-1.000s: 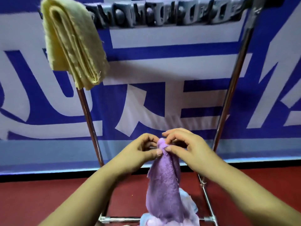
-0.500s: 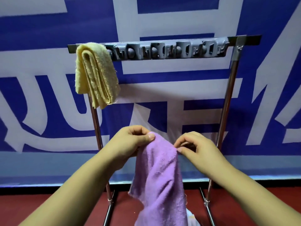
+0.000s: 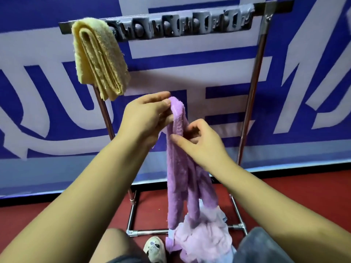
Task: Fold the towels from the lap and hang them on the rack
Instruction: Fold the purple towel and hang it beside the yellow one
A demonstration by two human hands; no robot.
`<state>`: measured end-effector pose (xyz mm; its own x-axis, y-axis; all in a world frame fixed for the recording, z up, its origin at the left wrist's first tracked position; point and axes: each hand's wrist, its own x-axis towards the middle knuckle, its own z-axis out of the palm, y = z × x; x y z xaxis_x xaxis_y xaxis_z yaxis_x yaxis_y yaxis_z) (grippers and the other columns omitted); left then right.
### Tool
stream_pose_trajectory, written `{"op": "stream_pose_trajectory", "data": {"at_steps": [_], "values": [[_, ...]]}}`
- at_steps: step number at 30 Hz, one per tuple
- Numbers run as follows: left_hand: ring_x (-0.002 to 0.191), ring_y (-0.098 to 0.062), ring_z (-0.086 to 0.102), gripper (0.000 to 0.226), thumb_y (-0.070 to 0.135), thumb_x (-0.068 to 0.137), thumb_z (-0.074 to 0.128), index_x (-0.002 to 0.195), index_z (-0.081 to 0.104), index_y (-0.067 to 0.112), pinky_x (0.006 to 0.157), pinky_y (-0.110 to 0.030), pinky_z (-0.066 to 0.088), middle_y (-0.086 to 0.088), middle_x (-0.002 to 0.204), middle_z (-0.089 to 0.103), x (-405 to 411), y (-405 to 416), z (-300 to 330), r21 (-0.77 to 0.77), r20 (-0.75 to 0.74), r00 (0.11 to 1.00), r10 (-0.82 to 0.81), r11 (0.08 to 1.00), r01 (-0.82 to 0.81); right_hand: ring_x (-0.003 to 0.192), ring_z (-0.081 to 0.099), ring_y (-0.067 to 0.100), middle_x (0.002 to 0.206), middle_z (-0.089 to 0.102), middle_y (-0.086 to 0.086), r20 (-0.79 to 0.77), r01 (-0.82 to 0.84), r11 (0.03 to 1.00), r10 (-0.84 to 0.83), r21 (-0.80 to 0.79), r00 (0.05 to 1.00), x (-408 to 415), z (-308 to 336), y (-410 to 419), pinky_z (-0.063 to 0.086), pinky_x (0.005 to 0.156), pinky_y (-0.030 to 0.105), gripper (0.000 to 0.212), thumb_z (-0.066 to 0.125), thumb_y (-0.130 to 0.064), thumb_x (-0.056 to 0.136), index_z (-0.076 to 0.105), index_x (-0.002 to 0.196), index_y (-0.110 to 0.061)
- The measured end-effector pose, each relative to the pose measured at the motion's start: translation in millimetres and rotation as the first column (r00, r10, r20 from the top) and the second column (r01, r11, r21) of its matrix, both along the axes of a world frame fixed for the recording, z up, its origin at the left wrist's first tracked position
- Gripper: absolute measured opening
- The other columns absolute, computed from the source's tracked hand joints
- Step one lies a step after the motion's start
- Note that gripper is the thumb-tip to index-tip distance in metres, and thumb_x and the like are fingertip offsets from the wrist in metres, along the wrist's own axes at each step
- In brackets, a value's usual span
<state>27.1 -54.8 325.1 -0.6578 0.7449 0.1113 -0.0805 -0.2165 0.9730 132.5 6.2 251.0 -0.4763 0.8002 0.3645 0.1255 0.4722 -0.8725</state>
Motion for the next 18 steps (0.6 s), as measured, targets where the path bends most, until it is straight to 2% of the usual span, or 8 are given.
{"op": "stream_pose_trajectory", "data": {"at_steps": [2,4,7,9,11,15,18], "values": [[0.073,-0.017,0.066,0.023,-0.006,0.091,0.052,0.101,0.066,0.009,0.072,-0.029,0.059,-0.012,0.087,0.068,1.4,-1.7,2.8,0.06,0.015,1.0,0.027,0.998,-0.028,0.068,0.058,0.004,0.081,0.062,-0.01,0.059,0.003,1.0,-0.003,-0.005,0.998,0.5,-7.2,-1.5,0.047,0.063,0.02,0.04,0.076,-0.048,0.068,0.049,0.083,-0.022],[0.065,-0.013,0.065,0.028,-0.009,0.09,0.049,0.109,0.064,0.006,0.067,-0.025,0.059,-0.009,0.081,0.066,4.0,-2.6,5.8,0.117,0.023,0.998,0.063,0.991,-0.065,0.074,0.058,0.004,0.083,0.061,-0.012,0.115,-0.006,1.0,0.007,-0.012,0.993,1.3,-17.0,0.0,0.046,0.066,0.02,0.038,0.076,-0.045,0.069,0.049,0.084,-0.023],[0.063,-0.014,0.062,0.036,-0.013,0.088,0.044,0.116,0.061,0.003,0.065,-0.023,0.058,-0.009,0.079,0.063,3.1,-3.4,10.1,0.184,0.05,0.994,0.1,0.977,-0.108,0.059,0.051,-0.008,0.067,0.057,-0.014,0.152,0.037,0.997,-0.046,0.06,0.987,8.6,-28.6,12.4,0.037,0.055,0.013,0.023,0.071,-0.022,0.076,0.049,0.073,-0.029],[0.064,-0.013,0.061,0.039,-0.014,0.087,0.043,0.117,0.06,0.004,0.071,-0.025,0.059,-0.009,0.082,0.063,-1.3,-5.2,10.3,0.202,0.056,0.99,0.131,0.969,-0.139,0.054,0.048,-0.01,0.061,0.056,-0.012,0.142,0.053,0.997,-0.062,0.063,0.988,17.8,-27.9,25.2,0.036,0.054,0.007,0.021,0.069,-0.011,0.077,0.056,0.071,-0.026],[0.073,-0.014,0.062,0.041,-0.014,0.087,0.044,0.12,0.06,0.005,0.08,-0.029,0.058,-0.01,0.093,0.064,-9.0,-6.2,5.7,0.187,0.039,0.984,0.175,0.966,-0.179,0.054,0.049,-0.009,0.063,0.058,-0.012,0.127,0.007,0.999,-0.014,0.052,0.992,26.9,-19.2,37.9,0.037,0.057,0.006,0.017,0.072,-0.006,0.076,0.062,0.073,-0.02],[0.097,-0.015,0.065,0.048,-0.008,0.086,0.052,0.131,0.054,0.006,0.094,-0.032,0.053,-0.009,0.119,0.062,-34.8,-2.6,-17.2,0.029,-0.037,0.97,0.241,0.97,-0.24,0.06,0.05,-0.003,0.069,0.064,-0.006,0.067,-0.04,0.994,0.034,0.097,0.997,37.8,8.9,52.8,0.04,0.059,0.012,0.016,0.076,-0.008,0.072,0.067,0.075,-0.021],[0.099,-0.018,0.064,0.047,0.003,0.086,0.062,0.132,0.053,0.01,0.091,-0.035,0.054,-0.008,0.119,0.062,-45.5,-2.3,-32.7,-0.247,-0.212,0.971,0.107,0.956,-0.159,0.063,0.052,-0.001,0.073,0.066,-0.008,0.039,-0.012,0.983,0.005,0.185,0.999,37.0,34.3,54.9,0.041,0.061,0.014,0.012,0.077,-0.015,0.071,0.068,0.078,-0.019]]}}
